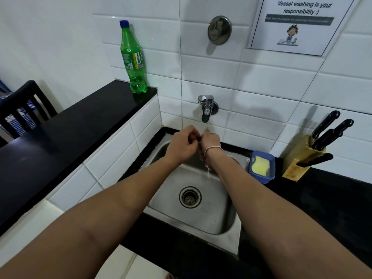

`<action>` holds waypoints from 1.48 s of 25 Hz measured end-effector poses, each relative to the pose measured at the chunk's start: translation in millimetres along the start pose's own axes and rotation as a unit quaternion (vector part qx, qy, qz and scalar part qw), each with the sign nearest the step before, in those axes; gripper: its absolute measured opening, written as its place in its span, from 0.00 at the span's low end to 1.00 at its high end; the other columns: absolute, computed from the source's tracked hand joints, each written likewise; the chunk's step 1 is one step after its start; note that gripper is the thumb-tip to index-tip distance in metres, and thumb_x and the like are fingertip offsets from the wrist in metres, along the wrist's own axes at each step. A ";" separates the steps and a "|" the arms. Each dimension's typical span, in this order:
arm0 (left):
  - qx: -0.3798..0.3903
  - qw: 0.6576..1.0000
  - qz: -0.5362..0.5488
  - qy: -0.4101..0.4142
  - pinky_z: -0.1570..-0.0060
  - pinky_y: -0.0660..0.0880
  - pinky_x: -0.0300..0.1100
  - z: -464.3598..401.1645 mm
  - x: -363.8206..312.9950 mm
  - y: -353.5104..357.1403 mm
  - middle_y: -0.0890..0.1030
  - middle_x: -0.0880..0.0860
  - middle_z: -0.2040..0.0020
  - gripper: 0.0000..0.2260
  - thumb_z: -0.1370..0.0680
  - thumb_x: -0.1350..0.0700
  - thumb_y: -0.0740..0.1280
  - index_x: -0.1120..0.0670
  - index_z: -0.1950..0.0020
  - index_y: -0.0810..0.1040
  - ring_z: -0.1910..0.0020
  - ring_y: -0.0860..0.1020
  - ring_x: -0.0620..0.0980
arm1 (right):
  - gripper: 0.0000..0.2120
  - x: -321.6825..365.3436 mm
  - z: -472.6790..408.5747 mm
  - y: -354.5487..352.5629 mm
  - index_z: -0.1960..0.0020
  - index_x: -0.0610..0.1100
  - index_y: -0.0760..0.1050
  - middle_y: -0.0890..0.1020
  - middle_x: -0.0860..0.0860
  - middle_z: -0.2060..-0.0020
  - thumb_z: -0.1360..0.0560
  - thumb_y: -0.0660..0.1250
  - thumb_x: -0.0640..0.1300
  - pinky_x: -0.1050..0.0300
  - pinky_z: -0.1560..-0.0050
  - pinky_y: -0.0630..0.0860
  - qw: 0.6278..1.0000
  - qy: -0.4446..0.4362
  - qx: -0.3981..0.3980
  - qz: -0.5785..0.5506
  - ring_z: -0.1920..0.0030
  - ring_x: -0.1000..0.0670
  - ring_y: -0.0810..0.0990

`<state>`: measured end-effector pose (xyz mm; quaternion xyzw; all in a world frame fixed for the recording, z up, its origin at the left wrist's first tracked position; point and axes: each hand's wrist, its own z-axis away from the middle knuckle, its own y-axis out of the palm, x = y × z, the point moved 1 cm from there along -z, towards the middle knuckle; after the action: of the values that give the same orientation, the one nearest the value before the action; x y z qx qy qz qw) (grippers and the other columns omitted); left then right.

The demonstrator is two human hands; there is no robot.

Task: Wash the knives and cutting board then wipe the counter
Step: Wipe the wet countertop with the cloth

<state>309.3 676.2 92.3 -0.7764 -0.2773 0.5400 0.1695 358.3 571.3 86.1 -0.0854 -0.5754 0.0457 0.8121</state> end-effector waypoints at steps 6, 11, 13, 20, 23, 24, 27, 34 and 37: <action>-0.001 1.000 -0.023 -0.003 0.57 0.79 0.49 -8.2 -3.6 -9.4 0.83 0.54 0.62 0.07 0.27 0.64 0.66 0.56 0.51 0.78 0.62 0.81 0.50 | 0.22 7.6 8.4 -0.5 0.57 0.38 0.74 0.76 0.41 0.62 0.16 0.50 0.51 0.53 0.65 0.66 0.999 -0.027 -0.011 -0.016 0.65 0.45 0.73; 0.012 1.000 -0.026 -0.011 0.58 0.79 0.49 -5.3 -5.8 -10.0 0.82 0.54 0.62 0.07 0.27 0.63 0.66 0.56 0.51 0.79 0.62 0.80 0.52 | 0.23 0.1 6.3 -5.6 0.51 0.37 0.76 0.74 0.44 0.68 0.16 0.50 0.52 0.56 0.68 0.64 1.000 -0.004 -0.003 -0.007 0.70 0.48 0.70; 0.020 0.999 -0.024 -0.012 0.58 0.77 0.48 -4.6 -5.9 -10.2 0.82 0.54 0.63 0.07 0.27 0.63 0.66 0.56 0.51 0.79 0.62 0.80 0.52 | 0.23 0.4 3.7 -7.3 0.49 0.37 0.76 0.75 0.43 0.66 0.17 0.50 0.53 0.56 0.68 0.64 1.000 -0.004 -0.003 0.002 0.70 0.47 0.70; 0.019 0.999 -0.030 -0.024 0.59 0.73 0.41 -15.9 -6.9 -15.4 0.81 0.53 0.62 0.09 0.28 0.65 0.67 0.56 0.50 0.80 0.63 0.78 0.50 | 0.23 7.1 -6.5 -9.6 0.62 0.41 0.73 0.73 0.45 0.70 0.17 0.51 0.52 0.57 0.70 0.64 0.994 -0.078 0.021 0.067 0.71 0.47 0.70; 0.015 0.999 -0.024 -0.031 0.58 0.74 0.43 -18.9 -4.3 -15.1 0.81 0.54 0.63 0.08 0.27 0.65 0.66 0.55 0.51 0.80 0.62 0.79 0.52 | 0.22 6.4 -6.7 -15.9 0.61 0.41 0.72 0.73 0.44 0.70 0.17 0.52 0.54 0.58 0.70 0.64 0.989 -0.065 0.058 0.123 0.71 0.46 0.71; 0.021 0.999 -0.029 -0.033 0.58 0.74 0.43 -17.8 -2.9 -13.6 0.81 0.53 0.63 0.08 0.27 0.64 0.66 0.54 0.51 0.79 0.62 0.79 0.51 | 0.21 4.6 -4.2 -18.4 0.60 0.42 0.72 0.72 0.45 0.72 0.18 0.54 0.55 0.60 0.72 0.64 0.988 -0.027 0.083 0.126 0.74 0.47 0.70; 0.029 0.999 -0.027 -0.034 0.60 0.74 0.40 -14.1 2.4 -8.3 0.81 0.49 0.62 0.08 0.26 0.62 0.67 0.52 0.51 0.77 0.63 0.78 0.46 | 0.16 3.8 5.3 -26.5 0.59 0.42 0.73 0.73 0.47 0.73 0.20 0.59 0.53 0.65 0.77 0.62 0.983 0.088 0.162 0.013 0.77 0.50 0.70; 0.019 1.000 -0.021 -0.007 0.59 0.76 0.39 -24.2 -4.9 8.8 0.81 0.49 0.59 0.05 0.28 0.56 0.73 0.54 0.56 0.79 0.61 0.79 0.48 | 0.16 2.9 8.0 -40.6 0.36 0.39 0.70 0.78 0.38 0.45 0.21 0.55 0.43 0.43 0.57 0.81 0.929 0.178 0.164 -0.279 0.51 0.42 0.80; 0.030 0.997 0.072 0.003 0.58 0.76 0.31 -25.7 -13.4 26.7 0.81 0.47 0.57 0.06 0.26 0.58 0.73 0.53 0.50 0.79 0.59 0.80 0.42 | 0.18 -8.5 10.1 -53.4 0.38 0.40 0.74 0.81 0.38 0.47 0.19 0.56 0.51 0.41 0.53 0.82 0.928 0.213 0.166 -0.258 0.48 0.39 0.81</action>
<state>336.4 647.9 96.5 -0.7903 -0.2037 0.5569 0.1544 344.7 518.3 91.7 0.1947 -0.3750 -0.0896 0.9019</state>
